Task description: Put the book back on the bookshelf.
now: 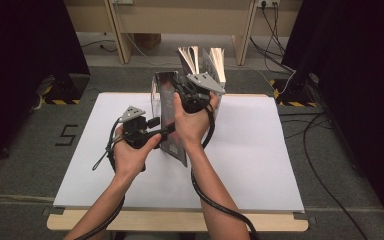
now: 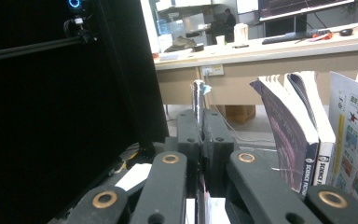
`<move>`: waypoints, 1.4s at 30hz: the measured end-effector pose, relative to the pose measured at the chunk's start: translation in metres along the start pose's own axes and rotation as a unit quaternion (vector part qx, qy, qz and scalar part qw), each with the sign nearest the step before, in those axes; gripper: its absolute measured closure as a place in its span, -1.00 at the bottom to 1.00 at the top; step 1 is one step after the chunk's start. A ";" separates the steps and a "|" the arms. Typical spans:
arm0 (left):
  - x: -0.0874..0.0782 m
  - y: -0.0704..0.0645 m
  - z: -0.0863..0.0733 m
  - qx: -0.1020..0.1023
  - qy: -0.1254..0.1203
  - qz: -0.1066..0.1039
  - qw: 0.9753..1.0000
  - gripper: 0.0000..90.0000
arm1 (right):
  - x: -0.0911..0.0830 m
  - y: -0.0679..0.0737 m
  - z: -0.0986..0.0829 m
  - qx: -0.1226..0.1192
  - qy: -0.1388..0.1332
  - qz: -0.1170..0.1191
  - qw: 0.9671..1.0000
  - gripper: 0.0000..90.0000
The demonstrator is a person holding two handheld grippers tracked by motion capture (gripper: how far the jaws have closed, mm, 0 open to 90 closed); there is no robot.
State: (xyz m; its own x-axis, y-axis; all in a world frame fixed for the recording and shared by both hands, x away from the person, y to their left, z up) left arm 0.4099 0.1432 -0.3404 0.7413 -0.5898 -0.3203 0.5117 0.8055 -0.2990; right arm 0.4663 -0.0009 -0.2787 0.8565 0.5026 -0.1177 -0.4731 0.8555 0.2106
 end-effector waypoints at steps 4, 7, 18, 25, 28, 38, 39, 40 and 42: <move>0.004 0.001 0.000 0.000 -0.003 0.001 1.000 -0.24 | 0.000 0.000 0.000 0.000 -0.001 0.001 1.000 0.95; 0.004 -0.001 0.001 0.001 -0.006 0.000 1.000 -0.25 | 0.000 0.001 0.000 0.000 0.000 0.001 1.000 0.95; 0.008 -0.005 0.006 0.008 -0.007 -0.005 1.000 -0.25 | 0.001 0.002 0.000 -0.002 0.001 0.002 1.000 0.95; 0.011 -0.006 0.005 0.010 -0.008 -0.006 1.000 -0.25 | 0.001 0.003 0.000 0.000 -0.001 0.005 1.000 0.95; 0.014 -0.005 0.006 0.007 -0.009 -0.002 1.000 -0.25 | 0.000 0.004 0.000 0.000 -0.001 0.005 1.000 0.94; 0.017 -0.005 0.010 0.011 -0.013 0.001 1.000 -0.25 | 0.000 0.001 -0.002 0.000 -0.001 0.003 1.000 0.94; 0.017 -0.006 0.010 0.011 -0.013 0.000 1.000 -0.25 | 0.000 0.001 -0.002 0.004 0.003 0.001 1.000 0.94; 0.017 -0.007 0.010 0.012 -0.013 0.000 1.000 -0.25 | 0.000 0.000 -0.002 -0.001 0.001 0.000 1.000 0.94; 0.018 -0.008 0.011 0.012 -0.014 -0.002 1.000 -0.25 | 0.000 0.001 -0.002 0.001 0.003 0.002 1.000 0.94</move>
State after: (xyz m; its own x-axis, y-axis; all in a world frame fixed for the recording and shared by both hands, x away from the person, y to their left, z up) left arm 0.4239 0.1272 -0.3344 0.7510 -0.5910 -0.2946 0.5238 0.8048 -0.2791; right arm 0.4656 0.0004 -0.2806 0.8533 0.5070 -0.1219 -0.4762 0.8529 0.2140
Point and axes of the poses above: each handheld gripper's, and its own axes: x roughly forward along the jaws, z roughly out of its top, y roughly to its left, the point moved 2 cm from there along x, roughly forward along the jaws
